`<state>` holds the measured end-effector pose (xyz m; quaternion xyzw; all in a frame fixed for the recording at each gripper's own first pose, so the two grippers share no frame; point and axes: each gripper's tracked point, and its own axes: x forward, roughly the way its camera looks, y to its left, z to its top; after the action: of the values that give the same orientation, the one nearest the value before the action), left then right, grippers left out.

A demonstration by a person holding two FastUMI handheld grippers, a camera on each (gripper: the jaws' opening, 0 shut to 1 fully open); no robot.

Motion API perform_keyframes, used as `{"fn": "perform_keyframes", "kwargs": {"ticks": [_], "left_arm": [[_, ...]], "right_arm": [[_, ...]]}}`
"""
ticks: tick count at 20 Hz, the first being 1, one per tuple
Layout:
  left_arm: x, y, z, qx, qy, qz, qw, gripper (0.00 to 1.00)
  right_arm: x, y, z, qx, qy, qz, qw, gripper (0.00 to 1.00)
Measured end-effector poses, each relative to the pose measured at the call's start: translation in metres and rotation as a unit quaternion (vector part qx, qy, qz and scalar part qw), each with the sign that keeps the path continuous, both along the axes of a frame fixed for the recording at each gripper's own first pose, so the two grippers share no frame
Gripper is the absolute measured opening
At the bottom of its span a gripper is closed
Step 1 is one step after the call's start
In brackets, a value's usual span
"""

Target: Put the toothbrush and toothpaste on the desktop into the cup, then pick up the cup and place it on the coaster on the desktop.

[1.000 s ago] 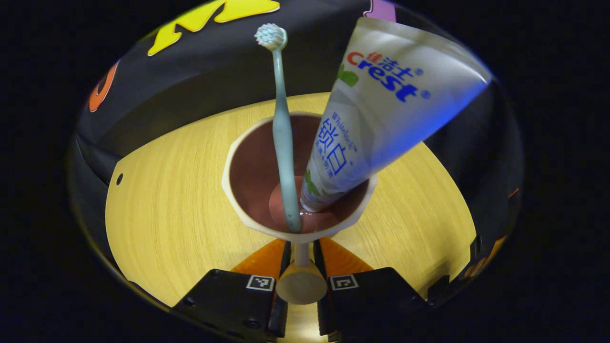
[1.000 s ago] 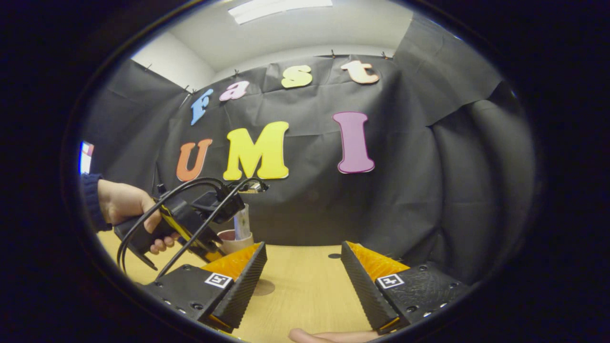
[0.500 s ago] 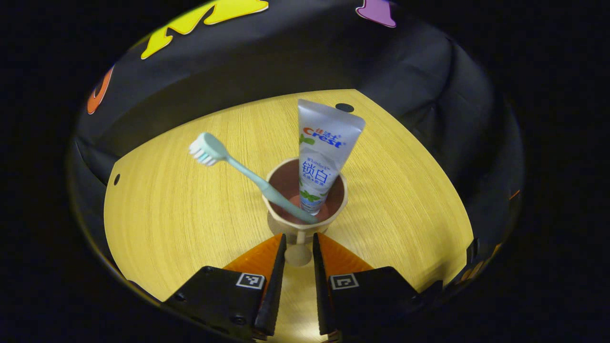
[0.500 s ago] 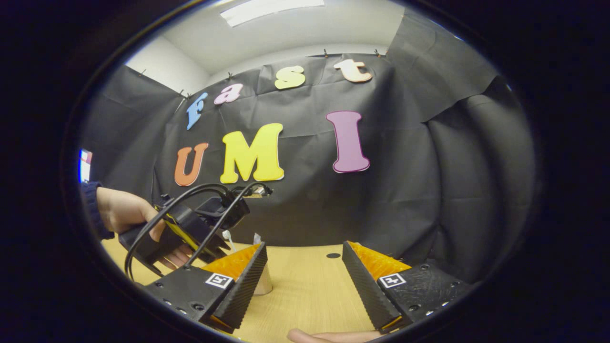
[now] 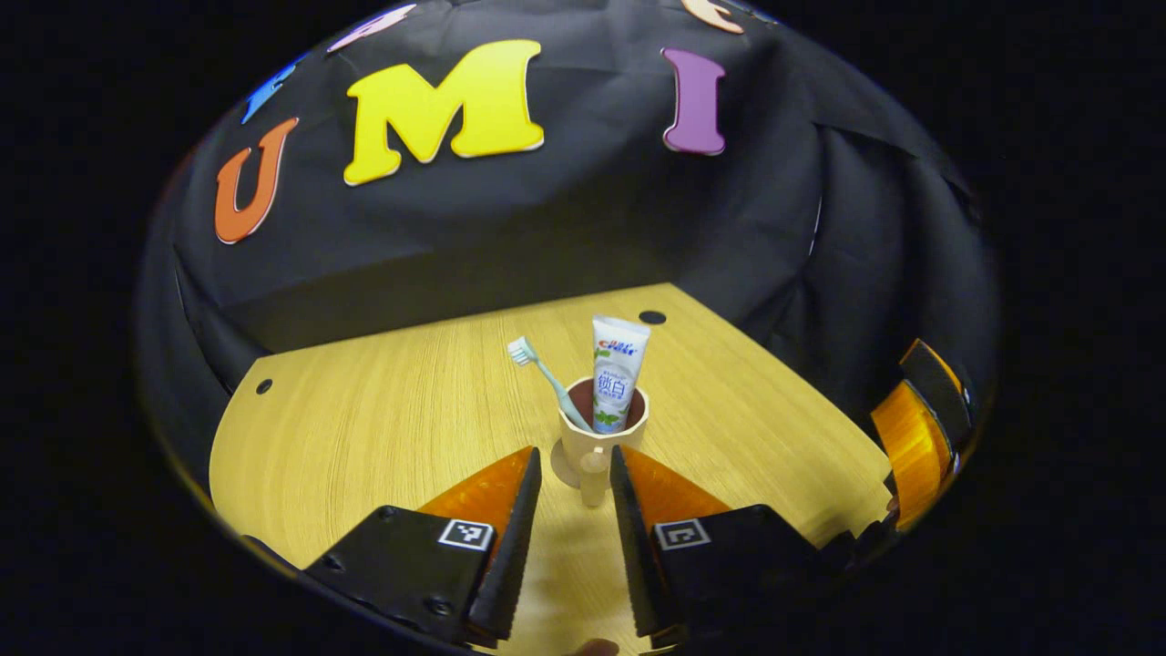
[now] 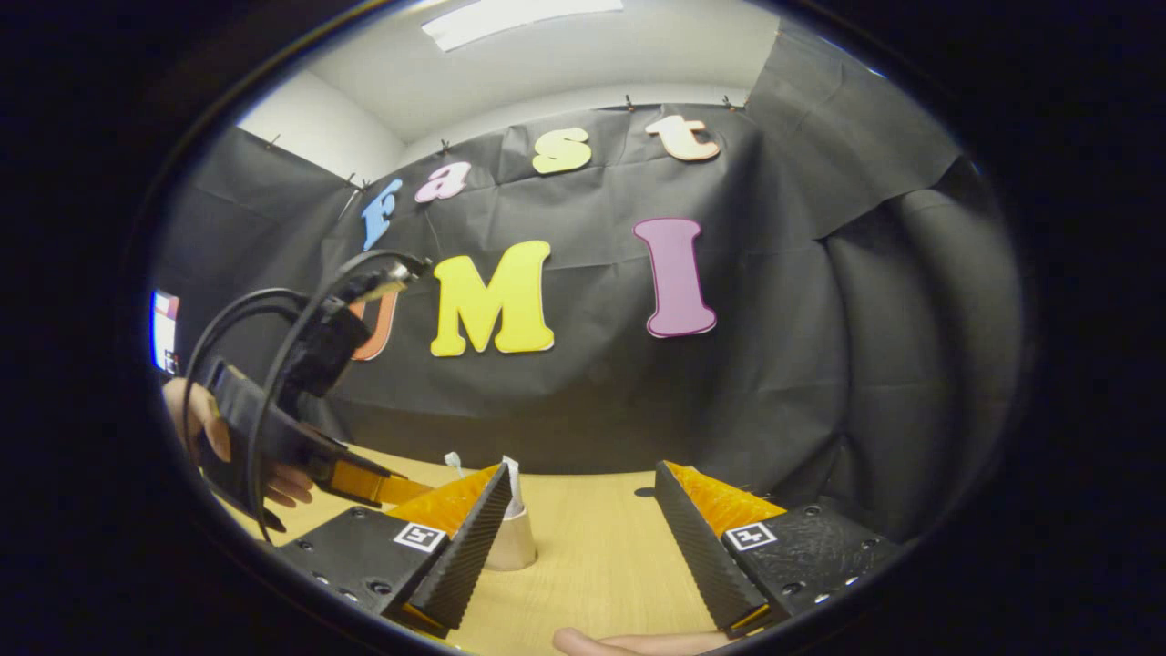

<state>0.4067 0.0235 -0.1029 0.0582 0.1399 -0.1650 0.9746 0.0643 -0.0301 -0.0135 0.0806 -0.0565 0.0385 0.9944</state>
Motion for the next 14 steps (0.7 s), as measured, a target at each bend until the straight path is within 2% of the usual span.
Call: {"fn": "perform_keyframes", "kwargs": {"ticks": [1,4,6,7,9,13,14], "left_arm": [[0.000,0.000,0.000,0.000,0.000,0.000,1.000,0.65],[0.009,0.000,-0.018,-0.021,-0.044,0.024,0.999,0.74],[0.007,0.010,-0.034,-0.043,-0.065,0.044,0.996,0.84],[0.002,0.019,-0.034,-0.053,-0.074,0.061,0.994,0.94],[-0.004,0.031,-0.030,-0.066,-0.091,0.083,0.990,0.98],[-0.033,0.034,-0.023,-0.078,-0.118,0.067,0.988,0.97],[-0.036,0.038,-0.022,-0.076,-0.120,0.075,0.987,0.96]], "right_arm": [[-0.004,0.004,0.004,-0.002,0.001,0.000,1.000,0.95],[-0.015,0.019,0.009,-0.026,0.004,0.000,1.000,0.95],[-0.022,0.034,0.011,-0.048,0.006,0.004,0.999,0.95],[-0.026,0.040,0.014,-0.058,0.004,0.004,0.998,0.95],[-0.036,0.050,0.018,-0.069,0.002,0.005,0.998,0.96],[-0.057,0.062,0.013,-0.100,0.004,0.000,0.995,0.96],[-0.060,0.061,0.013,-0.103,0.004,-0.008,0.995,0.96]]}}
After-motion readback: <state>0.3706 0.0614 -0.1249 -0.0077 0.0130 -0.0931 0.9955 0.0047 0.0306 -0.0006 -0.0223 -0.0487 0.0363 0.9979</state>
